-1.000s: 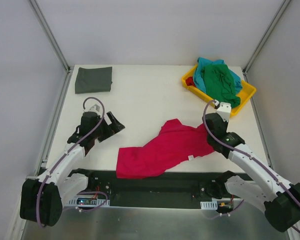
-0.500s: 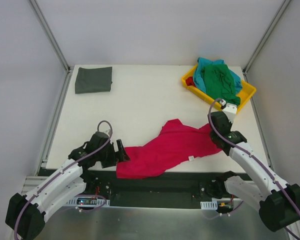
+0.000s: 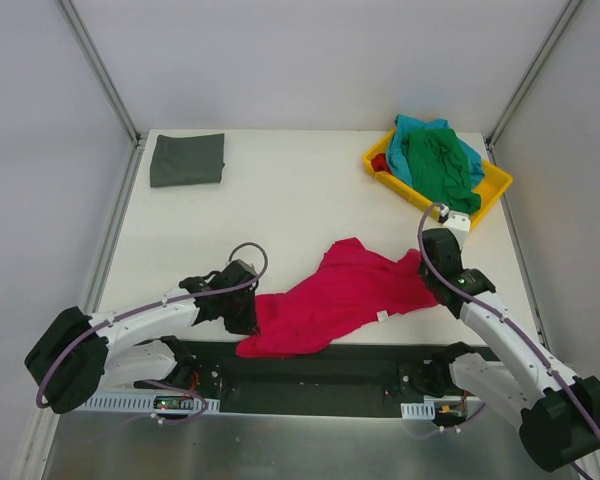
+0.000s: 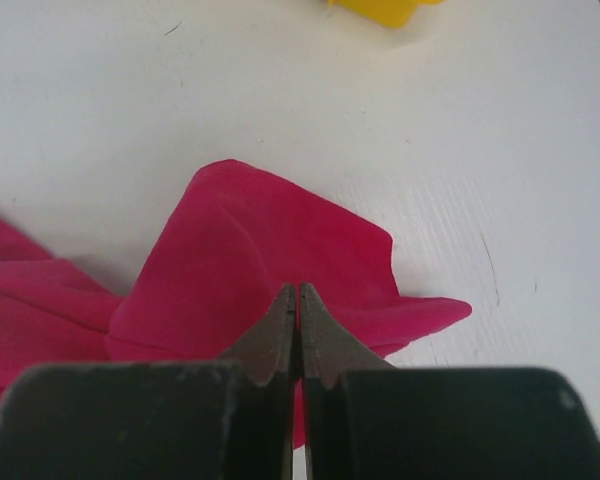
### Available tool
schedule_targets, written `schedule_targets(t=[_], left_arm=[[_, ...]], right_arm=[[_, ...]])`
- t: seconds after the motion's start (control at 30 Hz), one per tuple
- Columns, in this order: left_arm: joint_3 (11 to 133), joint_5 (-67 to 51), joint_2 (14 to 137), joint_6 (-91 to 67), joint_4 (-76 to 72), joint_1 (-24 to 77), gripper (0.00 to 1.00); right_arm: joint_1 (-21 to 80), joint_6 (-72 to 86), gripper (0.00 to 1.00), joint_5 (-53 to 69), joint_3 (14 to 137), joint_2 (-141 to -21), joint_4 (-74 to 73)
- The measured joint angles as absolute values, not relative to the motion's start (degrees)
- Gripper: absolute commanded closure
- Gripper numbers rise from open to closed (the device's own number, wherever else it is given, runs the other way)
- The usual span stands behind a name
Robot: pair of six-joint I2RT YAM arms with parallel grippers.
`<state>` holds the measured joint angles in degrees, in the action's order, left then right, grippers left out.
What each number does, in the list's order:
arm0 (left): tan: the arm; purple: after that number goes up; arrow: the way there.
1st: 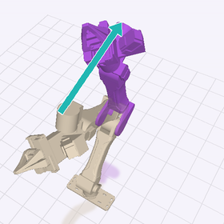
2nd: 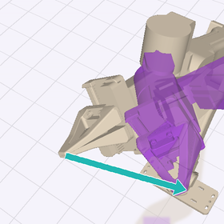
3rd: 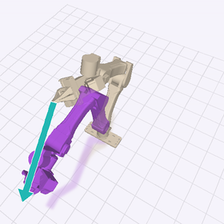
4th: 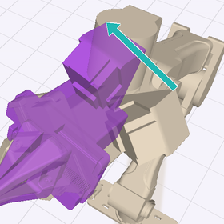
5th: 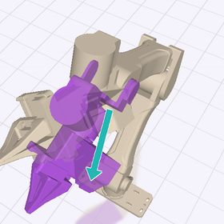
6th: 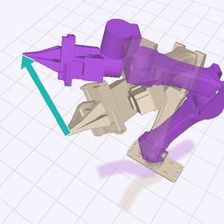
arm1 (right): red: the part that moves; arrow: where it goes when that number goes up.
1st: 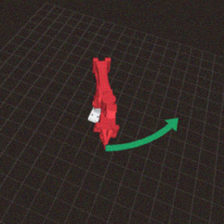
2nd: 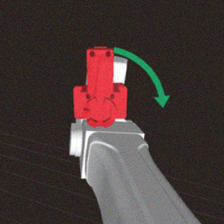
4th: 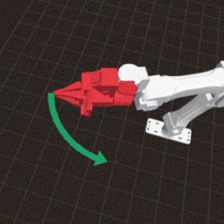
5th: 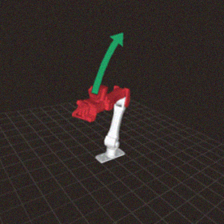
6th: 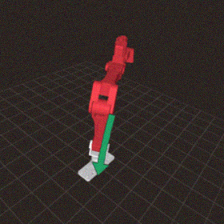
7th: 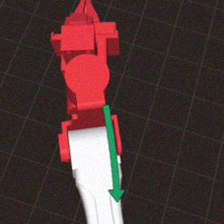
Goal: Fold and stack the t-shirts
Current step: Flatten out the tshirt
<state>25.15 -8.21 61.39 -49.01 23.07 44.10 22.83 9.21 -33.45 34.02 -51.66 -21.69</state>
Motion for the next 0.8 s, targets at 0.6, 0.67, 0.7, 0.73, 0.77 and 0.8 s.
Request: schedule_targets(t=[0.6, 0.67, 0.7, 0.73, 0.77, 0.8], left_arm=[[58.9, 13.1, 41.4, -32.5, 21.7, 43.7, 1.00], [64.2, 15.2, 42.4, -30.0, 21.7, 42.2, 1.00], [66.8, 15.7, 43.5, -28.8, 21.7, 41.1, 1.00], [68.8, 15.9, 44.6, -28.0, 21.6, 39.8, 1.00], [71.0, 15.2, 46.3, -27.2, 21.8, 37.4, 1.00], [73.3, 13.8, 48.4, -26.7, 21.7, 34.0, 1.00]], right_arm=[[22.8, -0.7, 0.99, -18.7, 53.3, -38.3, -24.4], [22.8, -0.7, 0.99, -17.1, 58.4, -39.0, -24.4], [22.7, -0.7, 0.99, -16.4, 60.8, -39.5, -24.4], [22.7, -0.7, 0.99, -15.8, 62.8, -40.1, -24.5], [22.7, -0.7, 0.99, -15.2, 65.1, -41.2, -24.6], [22.7, -0.8, 0.99, -14.5, 68.0, -43.0, -24.6]])
